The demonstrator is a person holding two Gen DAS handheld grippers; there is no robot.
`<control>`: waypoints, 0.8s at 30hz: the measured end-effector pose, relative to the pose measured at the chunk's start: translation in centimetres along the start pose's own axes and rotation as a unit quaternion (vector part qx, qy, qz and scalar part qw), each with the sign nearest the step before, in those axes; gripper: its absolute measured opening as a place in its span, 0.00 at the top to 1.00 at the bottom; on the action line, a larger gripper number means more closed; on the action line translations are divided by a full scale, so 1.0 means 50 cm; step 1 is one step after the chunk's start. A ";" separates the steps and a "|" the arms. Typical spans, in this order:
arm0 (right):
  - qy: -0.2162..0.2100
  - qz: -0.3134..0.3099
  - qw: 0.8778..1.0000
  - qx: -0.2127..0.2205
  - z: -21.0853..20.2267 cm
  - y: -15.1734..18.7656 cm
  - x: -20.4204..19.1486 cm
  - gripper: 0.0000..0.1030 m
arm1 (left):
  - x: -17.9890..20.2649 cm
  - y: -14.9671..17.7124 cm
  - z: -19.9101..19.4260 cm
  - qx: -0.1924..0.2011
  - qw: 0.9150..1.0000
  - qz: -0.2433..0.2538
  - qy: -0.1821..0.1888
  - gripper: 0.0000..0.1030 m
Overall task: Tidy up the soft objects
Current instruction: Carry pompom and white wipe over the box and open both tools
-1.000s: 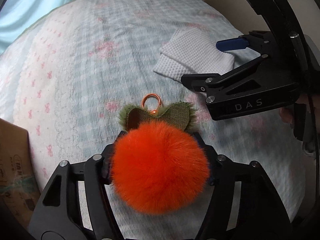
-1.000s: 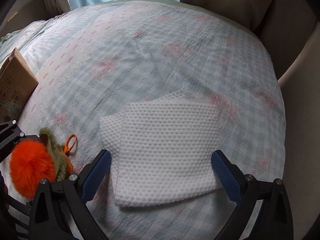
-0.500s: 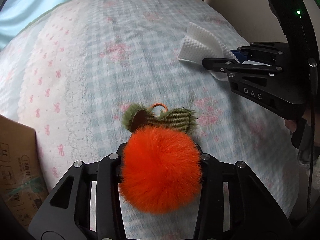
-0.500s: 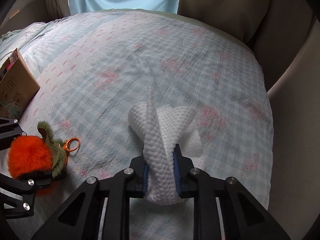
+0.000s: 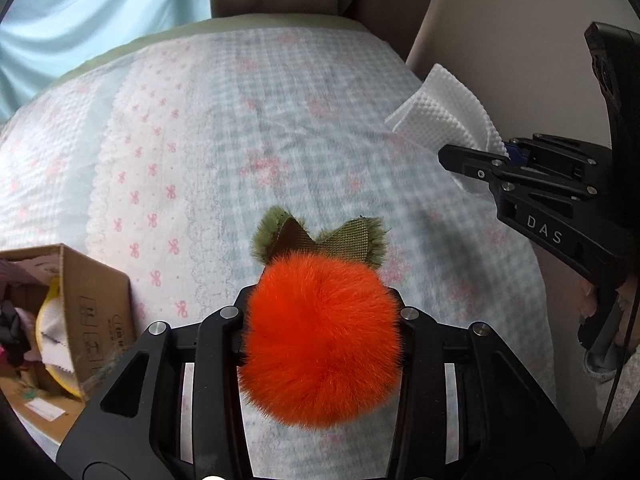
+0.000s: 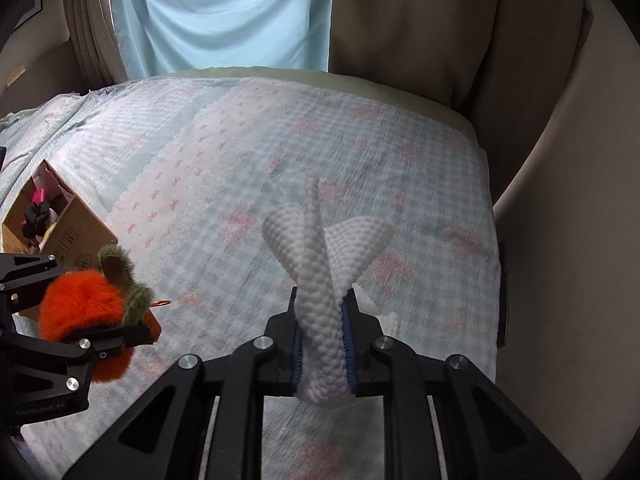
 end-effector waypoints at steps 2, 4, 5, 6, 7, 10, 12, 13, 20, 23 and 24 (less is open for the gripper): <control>0.002 0.009 1.000 0.006 -0.046 -0.015 -0.007 0.85 | -0.001 -0.013 -0.046 0.012 1.000 -0.005 0.004 0.66; 0.005 0.018 1.000 0.013 -0.097 -0.032 -0.015 0.85 | -0.005 -0.030 -0.097 0.026 1.000 -0.010 0.006 0.66; 0.006 0.022 1.000 0.015 -0.124 -0.040 -0.020 0.85 | -0.008 -0.040 -0.125 0.033 0.999 -0.016 0.009 0.66; 0.008 0.027 0.999 0.019 -0.151 -0.050 -0.026 0.85 | -0.013 -0.048 -0.153 0.040 0.999 -0.023 0.013 0.66; 0.008 0.031 0.999 0.022 -0.178 -0.060 -0.034 0.85 | -0.018 -0.057 -0.181 0.046 0.998 -0.032 0.017 0.66; 0.008 0.039 0.999 0.031 -0.253 -0.094 -0.064 0.85 | -0.038 -0.077 -0.264 0.064 0.996 -0.052 0.019 0.66; 0.003 0.038 0.999 0.037 -0.297 -0.119 -0.094 0.85 | -0.058 -0.089 -0.319 0.076 0.995 -0.064 0.020 0.66; 0.002 0.036 0.999 0.040 -0.315 -0.130 -0.112 0.85 | -0.069 -0.094 -0.344 0.082 0.994 -0.067 0.017 0.66; -0.038 0.022 0.997 0.066 -0.389 -0.212 -0.262 0.85 | -0.180 -0.100 -0.489 0.113 0.989 -0.095 -0.015 0.66; -0.055 0.015 0.996 0.071 -0.398 -0.246 -0.335 0.85 | -0.241 -0.092 -0.529 0.115 0.987 -0.109 -0.024 0.66; -0.059 0.012 0.996 0.071 -0.399 -0.256 -0.357 0.85 | -0.263 -0.088 -0.540 0.115 0.986 -0.113 -0.028 0.66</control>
Point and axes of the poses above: each gripper's, at about its wrist camera, not at the fingertips, and z roughly the way its jaws point, x to its right, y to its underside, the point moved 6 cm from there along z, roughly the way its jaws point, and after that the axes turned 8 degrees about -z, right-handed, at the moved point
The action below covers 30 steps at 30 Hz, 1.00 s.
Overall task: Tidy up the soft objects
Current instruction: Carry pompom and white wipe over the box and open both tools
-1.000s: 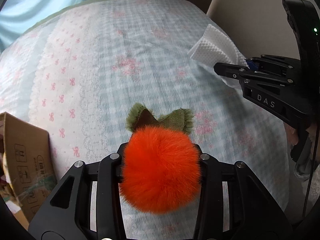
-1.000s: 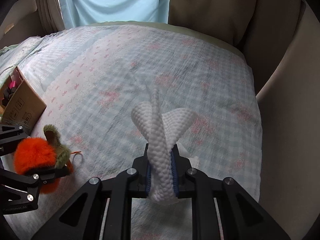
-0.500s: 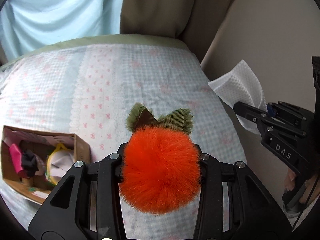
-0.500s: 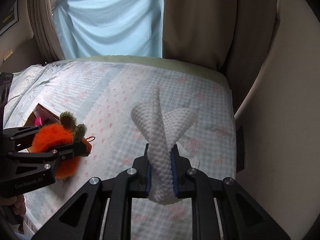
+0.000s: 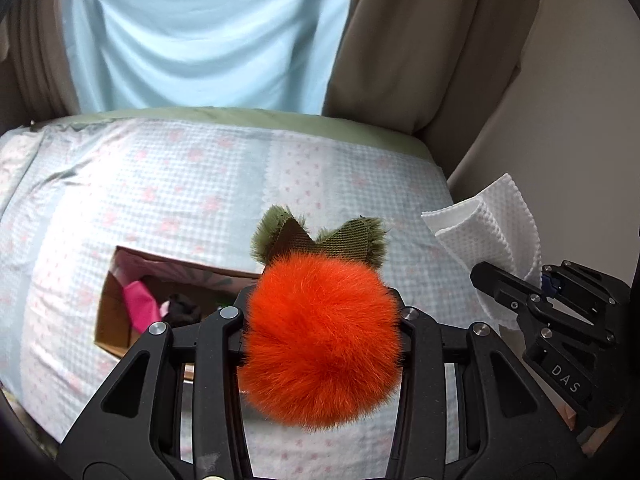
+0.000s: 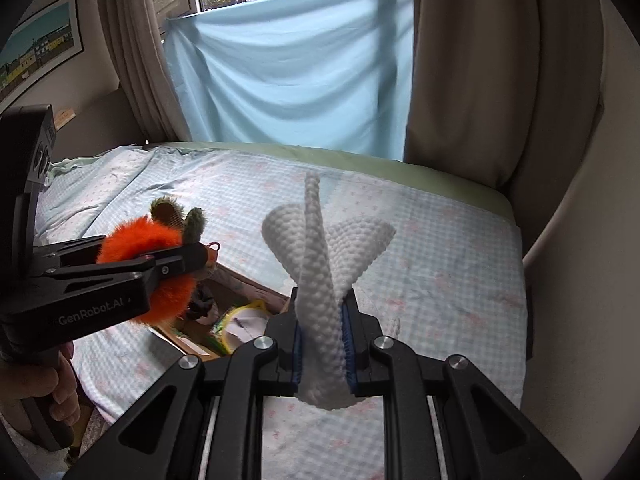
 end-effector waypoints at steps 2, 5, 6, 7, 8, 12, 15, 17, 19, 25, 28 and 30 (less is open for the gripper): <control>-0.005 -0.007 1.000 -0.004 0.011 -0.018 -0.046 0.85 | -0.046 -0.008 -0.015 0.000 1.000 -0.008 -0.007 0.66; -0.008 -0.009 1.000 -0.016 0.036 -0.037 -0.109 0.85 | -0.123 -0.014 -0.030 -0.002 1.000 -0.020 -0.011 0.66; -0.008 -0.008 1.000 -0.021 0.048 -0.041 -0.127 0.85 | -0.148 -0.014 -0.030 -0.006 1.000 -0.024 -0.012 0.66; -0.008 -0.006 1.000 -0.027 0.060 -0.045 -0.144 0.85 | -0.174 -0.014 -0.029 -0.011 0.999 -0.029 -0.013 0.66; -0.009 -0.003 0.999 -0.033 0.073 -0.049 -0.163 0.85 | -0.199 -0.012 -0.027 -0.016 0.999 -0.033 -0.014 0.66; -0.011 0.018 0.998 -0.057 0.127 -0.054 -0.222 0.85 | -0.291 -0.013 -0.006 -0.039 0.999 -0.031 -0.022 0.66; -0.007 0.040 0.997 -0.070 0.164 -0.054 -0.256 0.85 | -0.338 -0.012 0.020 -0.057 0.998 -0.016 -0.024 0.66; 0.000 0.058 0.995 -0.079 0.189 -0.053 -0.271 0.85 | -0.372 -0.017 0.038 -0.069 0.997 -0.005 -0.025 0.66; 0.004 0.080 0.993 -0.090 0.212 -0.049 -0.288 0.85 | -0.403 -0.016 0.054 -0.080 0.997 0.005 -0.022 0.66; 0.020 0.133 0.982 -0.131 0.289 -0.014 -0.309 0.85 | -0.459 0.007 0.142 -0.127 0.991 0.036 -0.016 0.66; 0.023 0.160 0.975 -0.152 0.330 0.012 -0.308 0.85 | -0.479 0.025 0.188 -0.147 0.988 0.050 -0.013 0.66; 0.023 0.174 0.970 -0.166 0.354 0.033 -0.304 0.85 | -0.486 0.038 0.211 -0.156 0.986 0.060 -0.016 0.66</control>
Point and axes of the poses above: each gripper's, at about its wrist camera, not at the fingertips, and z roughly the way its jaws point, x to its right, y to its underside, the point moved 6 cm from there along z, roughly the way its jaws point, and after that the axes turned 8 degrees about -z, right-handed, at the moved point
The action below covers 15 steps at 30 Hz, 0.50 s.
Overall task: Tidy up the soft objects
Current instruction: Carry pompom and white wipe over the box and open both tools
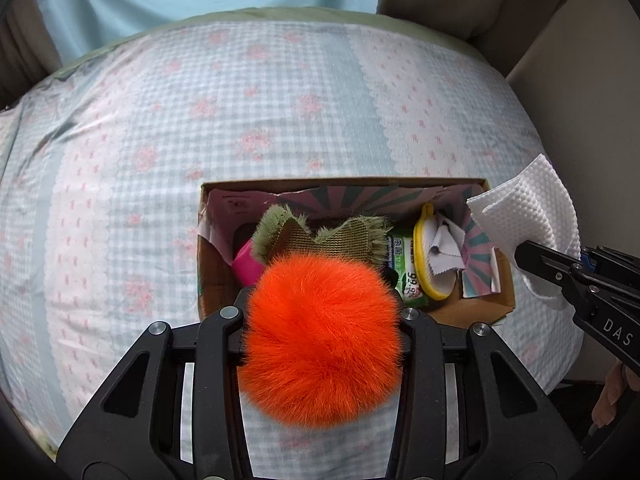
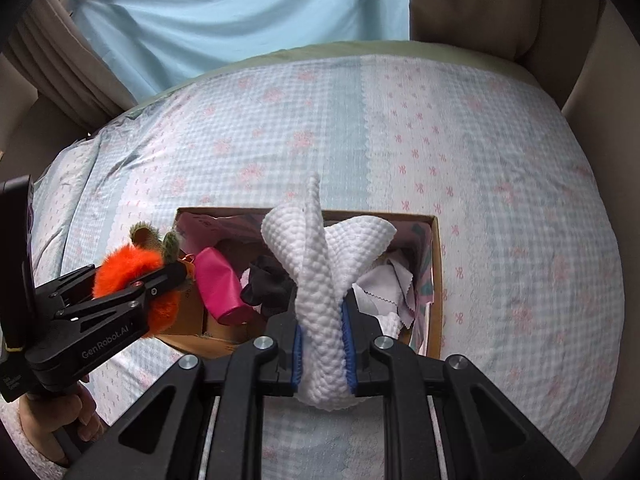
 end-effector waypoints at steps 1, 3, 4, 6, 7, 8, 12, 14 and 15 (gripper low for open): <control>-0.001 0.007 1.000 -0.007 0.014 0.005 0.004 0.85 | -0.003 0.004 0.012 -0.006 1.000 0.002 -0.002 0.66; -0.007 0.018 1.000 -0.020 0.038 0.014 0.011 0.85 | -0.008 0.012 0.032 -0.016 1.000 0.001 -0.004 0.66; -0.010 0.021 0.999 -0.026 0.050 0.017 0.014 0.85 | -0.009 0.016 0.042 -0.021 1.000 0.000 -0.005 0.66; -0.019 0.026 0.999 -0.037 0.072 0.020 0.012 0.85 | -0.009 0.027 0.060 -0.032 0.999 0.001 -0.009 0.66; -0.024 0.027 0.998 -0.043 0.082 0.021 0.011 0.85 | -0.009 0.032 0.069 -0.037 0.999 0.002 -0.011 0.66; -0.027 0.029 0.998 -0.048 0.092 0.021 0.010 0.85 | -0.008 0.037 0.078 -0.043 0.999 0.003 -0.012 0.66; -0.054 0.051 0.995 -0.062 0.121 0.011 0.006 0.85 | -0.002 0.050 0.105 -0.057 0.998 0.016 -0.017 0.66; -0.063 0.053 0.994 -0.069 0.137 0.005 0.003 0.85 | 0.000 0.055 0.117 -0.062 0.998 0.021 -0.017 0.66; -0.066 0.053 0.994 -0.071 0.145 0.001 0.002 0.85 | 0.001 0.057 0.121 -0.064 0.998 0.023 -0.018 0.60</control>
Point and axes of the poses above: each gripper's, at about its wrist camera, not at the fingertips, and z roughly the way its jaws point, x to its right, y to its underside, the point moved 6 cm from there along z, roughly the way its jaws point, and after that the axes turned 8 degrees about -z, right-handed, at the moved point
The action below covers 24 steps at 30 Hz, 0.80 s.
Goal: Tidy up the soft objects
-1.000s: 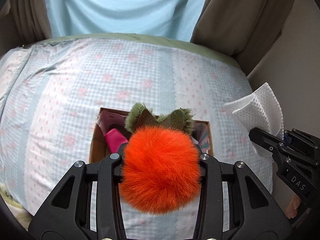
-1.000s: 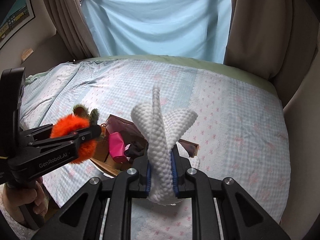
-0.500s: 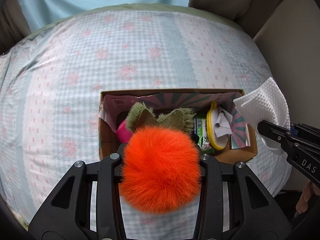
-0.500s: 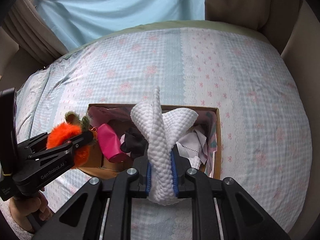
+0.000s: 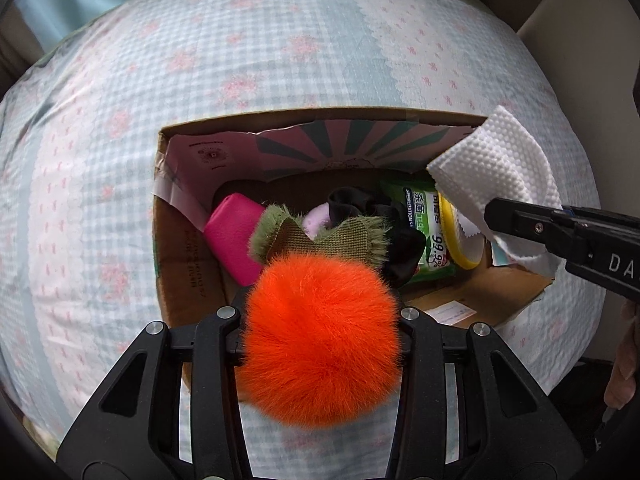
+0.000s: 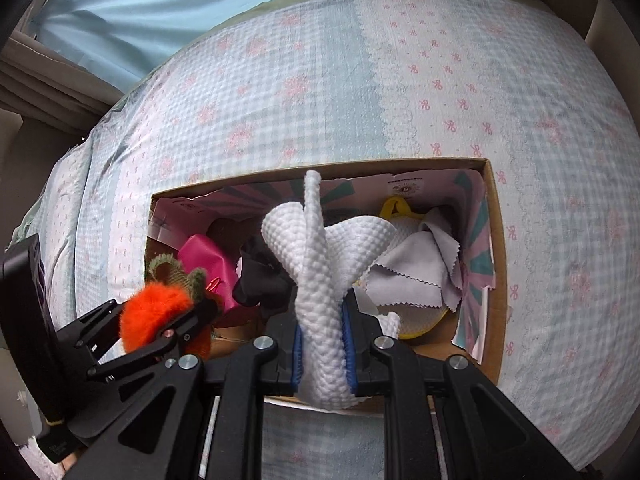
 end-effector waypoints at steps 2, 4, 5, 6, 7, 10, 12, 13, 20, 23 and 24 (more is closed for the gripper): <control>-0.009 0.002 1.000 -0.004 0.015 -0.009 -0.001 0.85 | 0.003 0.006 0.007 -0.006 1.000 0.003 0.008 0.35; -0.015 0.003 1.000 -0.009 0.026 -0.016 -0.001 0.70 | 0.004 0.012 0.012 -0.009 1.000 0.004 0.013 0.00; -0.011 0.003 1.000 -0.012 0.031 -0.018 0.001 0.55 | 0.005 0.016 0.012 -0.010 1.000 0.003 0.017 0.00; -0.006 0.004 1.000 -0.013 0.033 -0.020 0.004 0.19 | 0.005 0.020 0.011 -0.009 1.000 0.002 0.021 0.00; -0.005 0.009 1.000 -0.008 0.032 -0.022 0.008 0.00 | 0.004 0.023 0.011 -0.009 1.000 0.002 0.022 0.00; -0.003 0.030 1.000 0.001 0.018 -0.016 0.023 0.00 | -0.001 0.033 0.006 -0.009 1.000 0.002 0.013 0.00; 0.005 0.041 0.999 0.003 0.007 -0.006 0.033 0.00 | -0.005 0.041 0.000 -0.008 1.000 0.000 0.012 0.00; 0.005 0.045 0.999 0.004 0.002 0.000 0.036 0.00 | -0.007 0.044 -0.006 -0.005 1.000 -0.001 0.011 0.00; 0.013 0.054 0.998 0.030 -0.058 0.030 0.036 0.00 | -0.021 0.062 -0.059 0.019 1.000 -0.003 0.014 0.00; 0.017 0.046 0.998 0.045 -0.092 0.038 0.021 0.00 | -0.023 0.069 -0.091 0.033 0.999 -0.002 0.016 0.00; 0.019 0.044 0.998 0.049 -0.105 0.042 0.015 0.00 | -0.023 0.072 -0.103 0.037 0.999 -0.002 0.016 0.00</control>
Point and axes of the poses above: each gripper's, at about its wrist camera, not at the fingertips, and z roughly the way its jaws point, x to its right, y to its underside, the point moved 6 cm from there along z, roughly the way its jaws point, and after that the axes turned 8 degrees about -z, right-handed, at the moved point
